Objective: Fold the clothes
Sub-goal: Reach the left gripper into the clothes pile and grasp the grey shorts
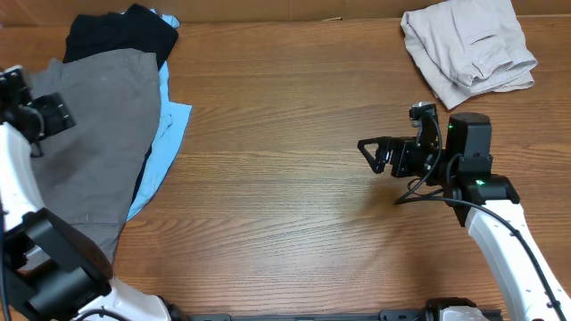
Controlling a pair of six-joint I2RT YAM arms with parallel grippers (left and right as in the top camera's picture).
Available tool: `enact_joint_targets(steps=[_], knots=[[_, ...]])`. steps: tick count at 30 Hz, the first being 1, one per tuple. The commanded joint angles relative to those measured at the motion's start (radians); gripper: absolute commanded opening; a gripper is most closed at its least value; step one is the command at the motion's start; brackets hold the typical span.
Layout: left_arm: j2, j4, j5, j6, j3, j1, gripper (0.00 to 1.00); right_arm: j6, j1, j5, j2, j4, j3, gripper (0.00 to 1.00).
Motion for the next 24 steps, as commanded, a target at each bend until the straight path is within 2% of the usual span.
enact_joint_targets(steps=[1, 9, 15, 18, 24], knots=[[0.075, 0.036, 0.006, 0.123, 0.024, 0.031, 0.75, -0.004, 0.021, 0.001, -0.005, 0.005, 0.028, 1.00], [0.228, 0.119, 0.010, 0.263, 0.024, 0.110, 0.72, -0.004, 0.037, 0.033, -0.003, -0.030, 0.024, 1.00], [0.280, 0.187, 0.024, 0.294, 0.024, 0.181, 0.71, -0.004, 0.037, 0.033, -0.003, -0.060, 0.024, 1.00], [0.280, 0.216, 0.083, 0.331, 0.024, 0.206, 0.68, -0.004, 0.037, 0.033, -0.003, -0.060, 0.024, 1.00], [0.317, 0.242, 0.153, 0.330, 0.024, 0.225, 0.64, -0.004, 0.037, 0.041, -0.003, -0.056, 0.024, 1.00]])
